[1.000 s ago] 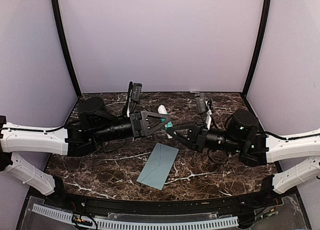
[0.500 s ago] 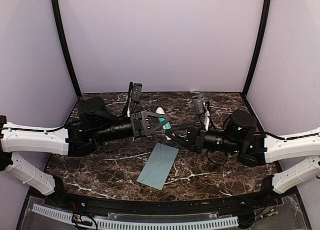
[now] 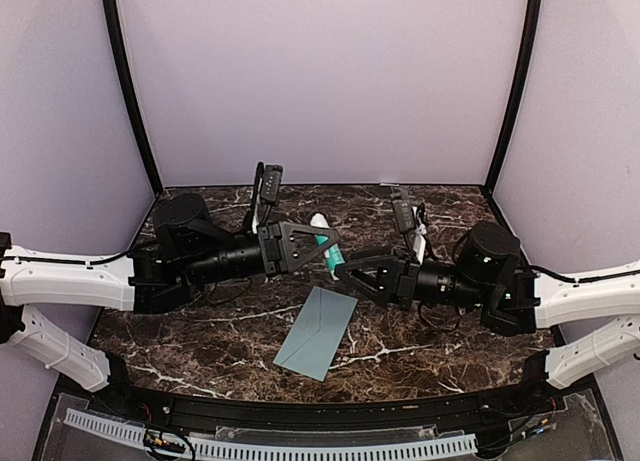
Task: Place the letter into the envelope and seal it
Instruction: Pick up the solid glue from the center of the board, then screw the solid glue.
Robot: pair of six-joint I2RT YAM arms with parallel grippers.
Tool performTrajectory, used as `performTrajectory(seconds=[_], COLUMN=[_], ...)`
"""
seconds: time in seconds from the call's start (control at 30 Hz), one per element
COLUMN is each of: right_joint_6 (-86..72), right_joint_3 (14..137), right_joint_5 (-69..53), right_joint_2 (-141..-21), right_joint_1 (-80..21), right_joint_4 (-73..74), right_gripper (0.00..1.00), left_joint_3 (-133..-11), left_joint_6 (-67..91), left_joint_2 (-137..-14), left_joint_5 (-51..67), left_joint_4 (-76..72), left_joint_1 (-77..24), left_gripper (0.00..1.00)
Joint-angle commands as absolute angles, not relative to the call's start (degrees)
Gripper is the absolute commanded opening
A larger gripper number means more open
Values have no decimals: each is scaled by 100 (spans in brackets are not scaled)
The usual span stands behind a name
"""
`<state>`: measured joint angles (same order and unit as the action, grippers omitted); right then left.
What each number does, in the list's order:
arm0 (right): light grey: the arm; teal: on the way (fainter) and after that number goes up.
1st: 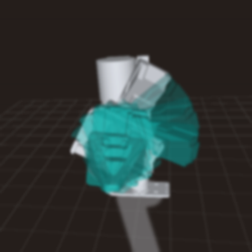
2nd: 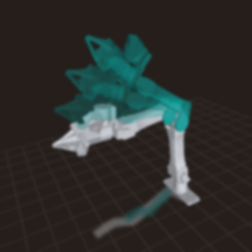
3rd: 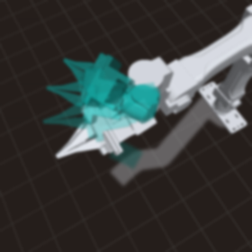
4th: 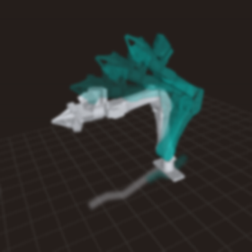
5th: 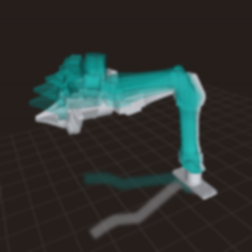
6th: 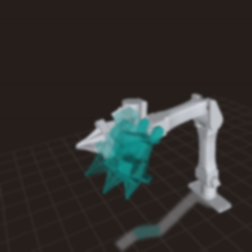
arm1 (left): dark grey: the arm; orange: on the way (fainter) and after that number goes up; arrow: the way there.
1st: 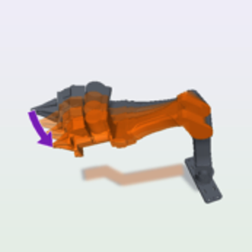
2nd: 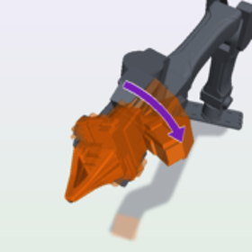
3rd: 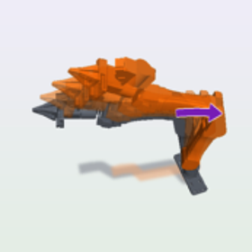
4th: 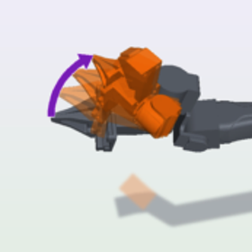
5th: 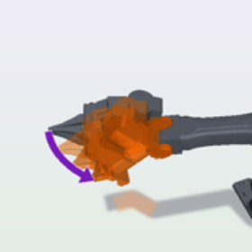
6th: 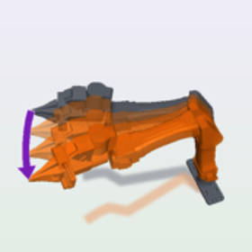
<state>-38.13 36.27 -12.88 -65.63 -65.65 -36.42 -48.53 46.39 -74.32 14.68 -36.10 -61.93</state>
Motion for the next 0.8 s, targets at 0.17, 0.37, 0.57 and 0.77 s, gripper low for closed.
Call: performTrajectory(seconds=[0.17,0.37,0.57,0.77], right_joint_6=[-3933,-4172,-4288,-4302], right_joint_3=[3769,3777,3750,3744], right_joint_5=[-2665,-2933,-2969,-2928], right_joint_2=[-6690,-6869,-6973,-6991], right_joint_1=[-6499,-6500,-6504,-6503], right_joint_4=[-4064,-4624,-4846,-4891], right_gripper=[42,32,29,16], left_joint_3=[-5000,-4980,-4968,-4966], left_joint_6=[4268,4274,4297,4297], left_joint_2=[-7119,-7145,-7171,-7178], left_joint_5=[2217,2538,2698,2760], left_joint_4=[-4042,-4214,-4279,-4290], left_joint_1=[-6205,-6213,-6210,-6209], left_gripper=[0,0,0,0])
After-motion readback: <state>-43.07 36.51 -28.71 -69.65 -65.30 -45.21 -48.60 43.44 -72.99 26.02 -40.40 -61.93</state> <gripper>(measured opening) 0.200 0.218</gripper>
